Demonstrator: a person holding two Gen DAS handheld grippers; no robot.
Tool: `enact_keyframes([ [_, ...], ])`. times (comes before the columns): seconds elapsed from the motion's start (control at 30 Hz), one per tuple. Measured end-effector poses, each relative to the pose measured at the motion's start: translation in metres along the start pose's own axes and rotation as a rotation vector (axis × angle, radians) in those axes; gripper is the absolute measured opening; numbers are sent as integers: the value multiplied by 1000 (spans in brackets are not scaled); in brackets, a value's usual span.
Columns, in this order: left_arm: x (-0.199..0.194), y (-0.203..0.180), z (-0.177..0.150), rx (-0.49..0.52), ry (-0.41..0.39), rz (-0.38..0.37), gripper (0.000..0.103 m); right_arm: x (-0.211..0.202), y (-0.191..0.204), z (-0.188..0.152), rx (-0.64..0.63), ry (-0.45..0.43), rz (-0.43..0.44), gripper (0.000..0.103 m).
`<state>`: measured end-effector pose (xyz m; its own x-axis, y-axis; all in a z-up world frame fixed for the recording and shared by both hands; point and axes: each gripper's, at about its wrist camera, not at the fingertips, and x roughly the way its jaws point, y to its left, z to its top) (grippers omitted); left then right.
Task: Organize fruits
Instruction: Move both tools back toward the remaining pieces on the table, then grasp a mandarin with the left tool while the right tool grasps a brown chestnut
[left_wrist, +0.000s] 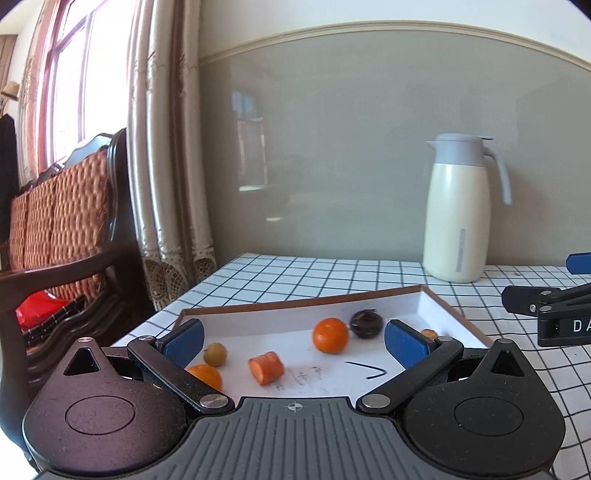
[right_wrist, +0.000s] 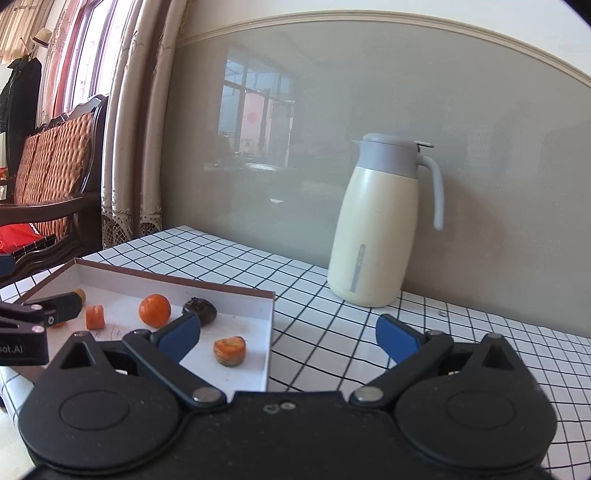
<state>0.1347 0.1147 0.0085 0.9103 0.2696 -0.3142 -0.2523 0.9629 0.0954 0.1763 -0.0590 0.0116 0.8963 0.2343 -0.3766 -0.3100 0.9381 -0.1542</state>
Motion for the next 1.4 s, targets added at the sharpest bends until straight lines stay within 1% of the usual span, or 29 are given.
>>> enact_keyframes([
  [0.1, -6, -15, 0, 14, -16, -21, 103, -10, -10, -6, -9, 5, -17, 96],
  [0.23, -6, -34, 2, 27, -3, -48, 103, -21, -28, -12, 2, 5, -50, 96],
  [0.53, -8, -89, 3, 72, -14, -154, 103, -34, -70, -28, 29, 25, -126, 96],
  [0.63, -5, -105, 3, 52, -15, -194, 103, -36, -84, -35, 31, 43, -158, 96],
  [0.7, -3, -116, 4, 38, -15, -221, 103, -35, -95, -41, 38, 58, -179, 96],
  [0.83, 1, -140, 5, 72, -26, -260, 103, -33, -113, -51, 47, 89, -217, 95],
  [0.97, 7, -159, 5, 91, -18, -298, 103, -29, -125, -60, 52, 112, -247, 95],
  [1.27, 26, -195, 0, 127, 28, -356, 103, -13, -151, -77, 60, 176, -298, 94],
  [1.4, 36, -210, -3, 150, 53, -370, 103, -3, -159, -84, 62, 213, -313, 91],
])
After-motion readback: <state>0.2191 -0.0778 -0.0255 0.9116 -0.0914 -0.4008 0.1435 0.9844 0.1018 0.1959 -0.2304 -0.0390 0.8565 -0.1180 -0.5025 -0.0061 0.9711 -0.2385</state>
